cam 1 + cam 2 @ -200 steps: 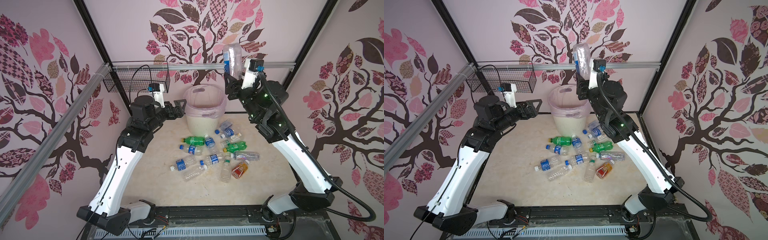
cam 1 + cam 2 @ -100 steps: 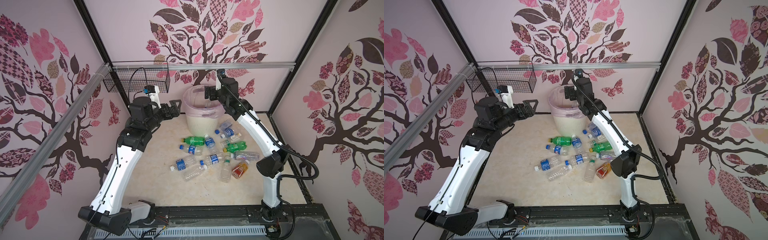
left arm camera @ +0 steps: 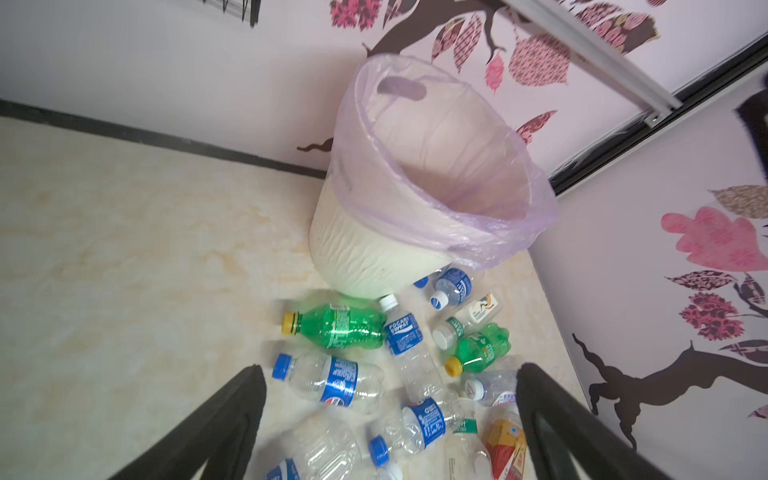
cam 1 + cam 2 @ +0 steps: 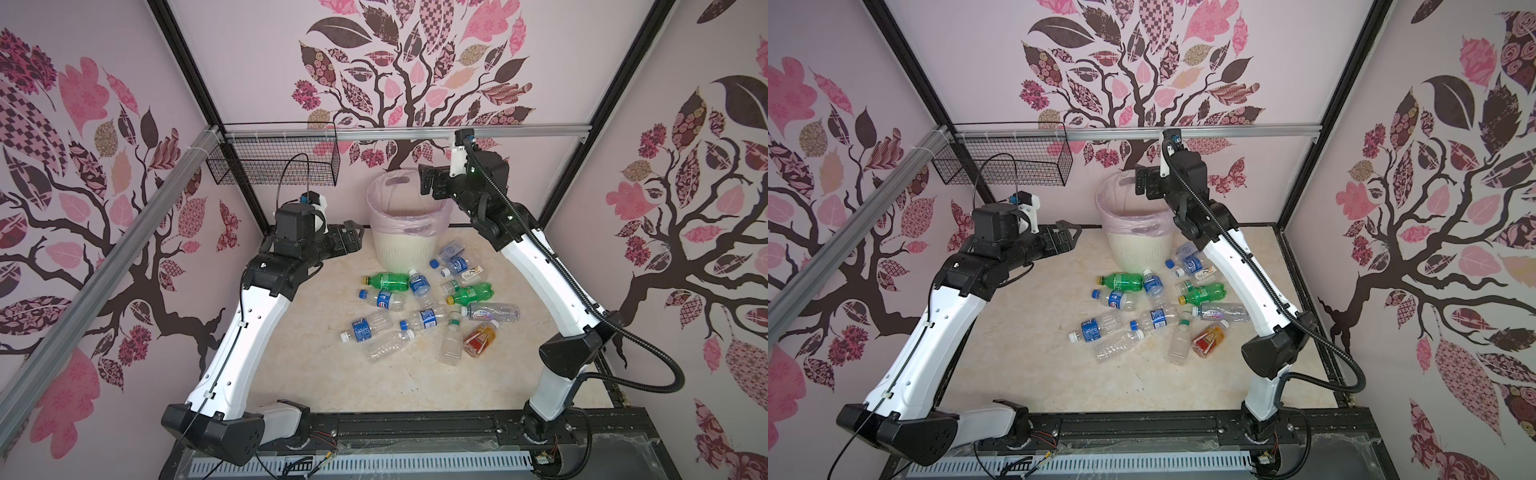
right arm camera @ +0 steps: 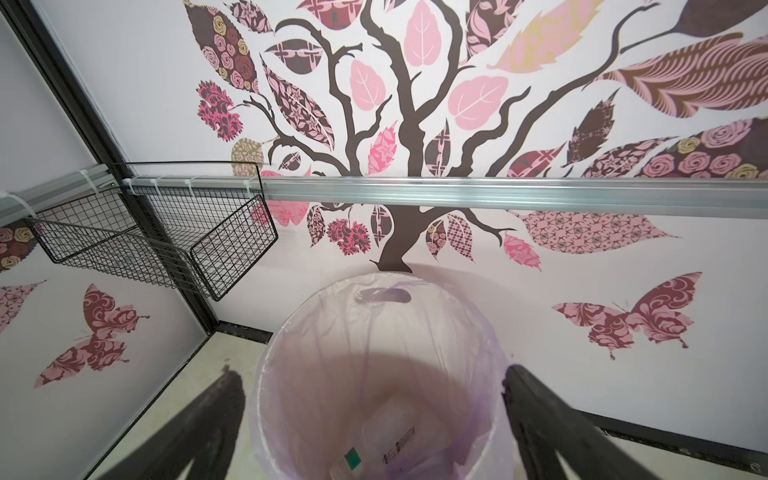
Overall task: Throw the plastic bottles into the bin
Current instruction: 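Move both grippers down toward the bottles nearest the robot, then grasp the orange-red labelled bottle with right gripper while left gripper approaches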
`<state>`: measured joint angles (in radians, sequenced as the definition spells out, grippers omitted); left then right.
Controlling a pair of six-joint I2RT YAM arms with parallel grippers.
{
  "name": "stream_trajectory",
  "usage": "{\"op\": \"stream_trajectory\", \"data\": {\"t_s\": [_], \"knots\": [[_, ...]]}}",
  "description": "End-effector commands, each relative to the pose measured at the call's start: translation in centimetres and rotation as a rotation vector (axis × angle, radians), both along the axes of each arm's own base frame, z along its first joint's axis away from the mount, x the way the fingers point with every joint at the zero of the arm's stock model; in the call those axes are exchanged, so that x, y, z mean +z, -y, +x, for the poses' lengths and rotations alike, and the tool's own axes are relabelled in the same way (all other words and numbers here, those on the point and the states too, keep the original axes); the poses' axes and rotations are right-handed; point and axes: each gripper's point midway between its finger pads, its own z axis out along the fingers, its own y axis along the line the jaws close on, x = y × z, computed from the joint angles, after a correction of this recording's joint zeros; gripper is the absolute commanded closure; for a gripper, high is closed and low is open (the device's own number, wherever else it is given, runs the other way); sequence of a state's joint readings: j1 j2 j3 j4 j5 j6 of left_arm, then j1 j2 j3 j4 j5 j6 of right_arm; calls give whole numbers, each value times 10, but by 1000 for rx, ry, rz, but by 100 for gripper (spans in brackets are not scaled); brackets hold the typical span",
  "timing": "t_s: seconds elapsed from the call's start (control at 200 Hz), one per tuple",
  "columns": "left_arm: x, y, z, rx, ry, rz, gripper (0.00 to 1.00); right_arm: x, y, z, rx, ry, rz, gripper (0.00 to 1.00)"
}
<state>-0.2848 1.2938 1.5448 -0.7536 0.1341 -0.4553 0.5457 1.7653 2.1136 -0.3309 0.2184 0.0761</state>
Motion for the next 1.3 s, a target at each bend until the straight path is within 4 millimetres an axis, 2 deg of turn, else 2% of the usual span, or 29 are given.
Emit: {"op": "stream_trajectory", "data": {"t_s": [0.0, 0.095, 0.31, 0.52, 0.72, 0.9, 1.09, 1.295], "knots": [[-29, -9, -13, 34, -100, 19, 3, -3, 9, -19, 6, -31, 9, 0], [-41, -8, -19, 25, -131, 14, 3, -27, 17, -28, -9, -81, -11, 0], [-65, 31, -45, -151, -176, 8, 3, -90, 45, -51, -94, -231, -50, 0], [-70, 48, -63, -212, -178, -42, 3, -176, 81, -81, -222, -426, -98, 1], [-81, 62, -81, -254, -185, -62, 3, -255, 115, -123, -318, -593, -138, 1], [-95, 87, -98, -312, -195, -52, 3, -316, 136, -157, -387, -745, -163, 0], [-106, 109, -109, -367, -211, -24, 3, -361, 143, -185, -410, -862, -106, 1], [-112, 113, -113, -379, -221, -29, 3, -389, 148, -209, -452, -932, 23, 0]]}}
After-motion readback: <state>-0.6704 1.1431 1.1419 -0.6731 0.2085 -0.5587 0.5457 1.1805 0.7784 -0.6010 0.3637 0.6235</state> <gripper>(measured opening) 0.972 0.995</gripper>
